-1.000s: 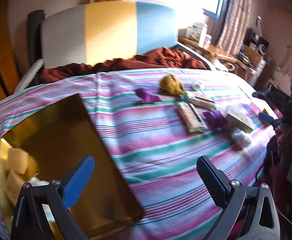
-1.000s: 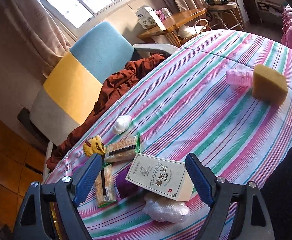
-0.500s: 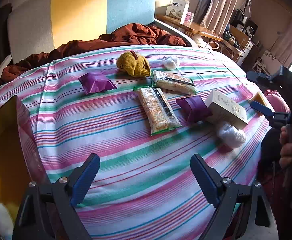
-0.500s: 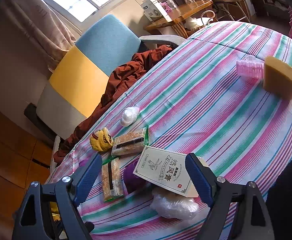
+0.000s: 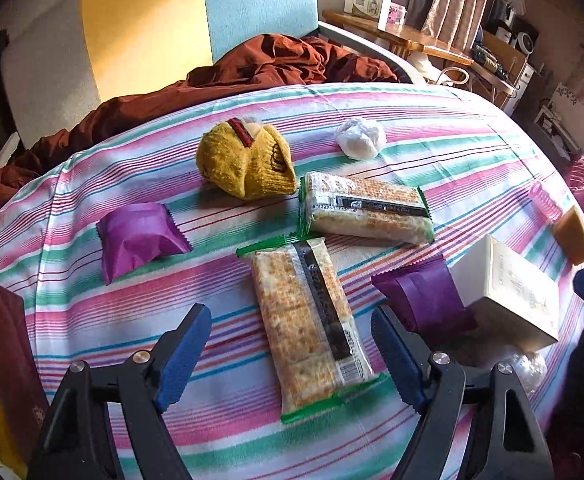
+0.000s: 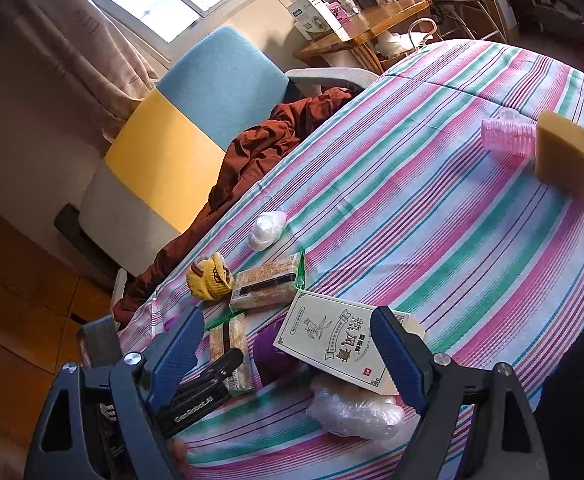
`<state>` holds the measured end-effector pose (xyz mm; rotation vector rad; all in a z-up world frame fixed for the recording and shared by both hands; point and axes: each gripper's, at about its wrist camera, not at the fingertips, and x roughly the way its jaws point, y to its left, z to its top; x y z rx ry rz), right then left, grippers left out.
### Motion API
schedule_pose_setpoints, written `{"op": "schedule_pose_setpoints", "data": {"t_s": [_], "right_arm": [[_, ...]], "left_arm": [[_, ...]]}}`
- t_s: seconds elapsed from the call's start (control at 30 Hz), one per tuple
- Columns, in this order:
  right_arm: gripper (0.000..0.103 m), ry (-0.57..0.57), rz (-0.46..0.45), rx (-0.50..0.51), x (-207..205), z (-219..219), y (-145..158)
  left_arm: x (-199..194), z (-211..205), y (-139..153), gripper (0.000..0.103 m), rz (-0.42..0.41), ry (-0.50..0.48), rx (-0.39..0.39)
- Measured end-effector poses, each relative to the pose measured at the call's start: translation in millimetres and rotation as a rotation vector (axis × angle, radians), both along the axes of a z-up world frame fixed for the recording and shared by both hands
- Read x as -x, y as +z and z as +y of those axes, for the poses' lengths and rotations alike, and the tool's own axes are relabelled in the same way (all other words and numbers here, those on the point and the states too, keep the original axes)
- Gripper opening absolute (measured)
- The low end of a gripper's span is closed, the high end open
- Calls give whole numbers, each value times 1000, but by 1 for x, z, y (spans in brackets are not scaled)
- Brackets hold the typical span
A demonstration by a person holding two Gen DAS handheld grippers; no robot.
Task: Organize objects
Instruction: 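Move both tools to the items and grasp a cracker packet with the left tool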
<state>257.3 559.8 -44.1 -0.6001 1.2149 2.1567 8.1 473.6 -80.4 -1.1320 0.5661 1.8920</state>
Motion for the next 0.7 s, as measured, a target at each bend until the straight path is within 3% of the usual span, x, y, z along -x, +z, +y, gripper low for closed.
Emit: {"op": "schedule_pose_setpoints", "data": {"t_s": [0.07,0.13,0.23,0.4,0.7], "right_arm": [[87,0,3,4,-1,1,-1],[87,-3,3,7,0,1,-1],[87,-5,0,8,0,2,-1],[87,-16,0,17,-2,3,-2],[87,-34,-23,29,-1,4,-4]], "left_arm": [[5,8,-10,82,-4,11,23],[11,10,-21,69,-18,20,33],[9,0,-20,47,45,6,-6],[2,-29,-19,44,37,-8,-49],[-51,-102,-22,44,73,-30,-93]]}}
